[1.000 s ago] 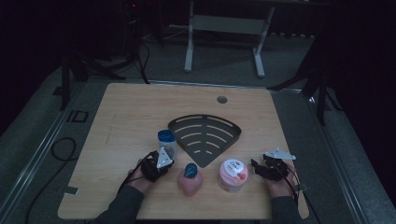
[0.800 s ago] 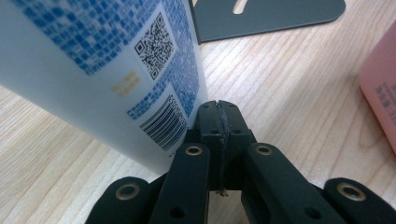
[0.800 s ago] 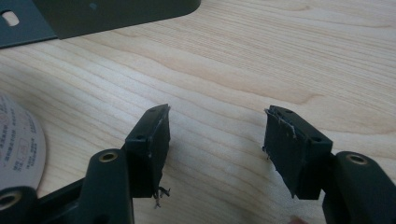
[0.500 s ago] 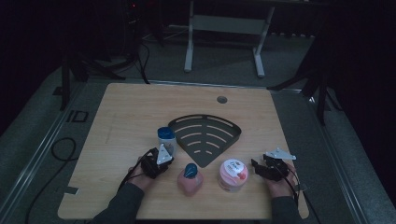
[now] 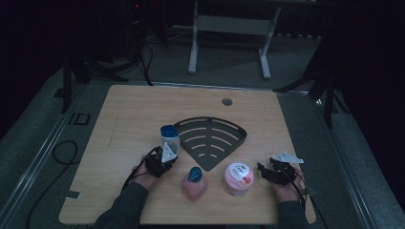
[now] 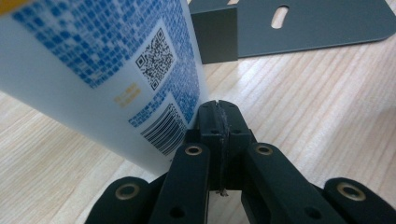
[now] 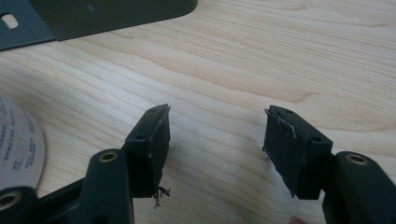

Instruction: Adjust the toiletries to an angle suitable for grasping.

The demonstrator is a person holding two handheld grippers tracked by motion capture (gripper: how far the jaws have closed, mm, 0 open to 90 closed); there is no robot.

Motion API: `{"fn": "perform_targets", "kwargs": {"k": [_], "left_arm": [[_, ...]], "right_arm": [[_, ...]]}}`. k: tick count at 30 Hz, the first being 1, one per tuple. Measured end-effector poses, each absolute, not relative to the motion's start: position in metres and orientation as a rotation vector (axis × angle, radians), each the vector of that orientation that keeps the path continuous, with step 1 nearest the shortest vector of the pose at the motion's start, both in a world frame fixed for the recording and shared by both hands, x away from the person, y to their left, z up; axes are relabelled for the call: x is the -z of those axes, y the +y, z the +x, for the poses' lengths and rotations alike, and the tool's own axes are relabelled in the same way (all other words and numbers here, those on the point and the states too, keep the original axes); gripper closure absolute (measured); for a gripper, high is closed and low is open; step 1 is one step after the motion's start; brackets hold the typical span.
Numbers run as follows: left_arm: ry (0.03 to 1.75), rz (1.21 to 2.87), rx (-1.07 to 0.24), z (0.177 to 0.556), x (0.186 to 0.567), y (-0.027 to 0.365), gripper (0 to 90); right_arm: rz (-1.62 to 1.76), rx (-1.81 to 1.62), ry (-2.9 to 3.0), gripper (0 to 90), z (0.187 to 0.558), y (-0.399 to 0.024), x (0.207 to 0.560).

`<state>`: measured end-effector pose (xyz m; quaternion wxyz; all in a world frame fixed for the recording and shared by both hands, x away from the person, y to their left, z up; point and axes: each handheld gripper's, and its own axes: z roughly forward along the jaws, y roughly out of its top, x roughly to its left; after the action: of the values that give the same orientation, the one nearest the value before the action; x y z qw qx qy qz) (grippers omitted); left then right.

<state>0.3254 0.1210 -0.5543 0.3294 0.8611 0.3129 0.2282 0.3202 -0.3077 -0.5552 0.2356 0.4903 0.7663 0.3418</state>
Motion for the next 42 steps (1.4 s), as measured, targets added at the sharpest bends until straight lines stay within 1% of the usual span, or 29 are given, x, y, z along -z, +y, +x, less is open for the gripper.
{"fn": "perform_targets", "kwargs": {"k": [42], "left_arm": [[0.89, 2.252, -0.595, 0.357, 0.554, 0.128, 89.5]], "right_arm": [[1.353, -0.939, 2.099, 40.2, 0.32, -0.309, 0.556]]}}
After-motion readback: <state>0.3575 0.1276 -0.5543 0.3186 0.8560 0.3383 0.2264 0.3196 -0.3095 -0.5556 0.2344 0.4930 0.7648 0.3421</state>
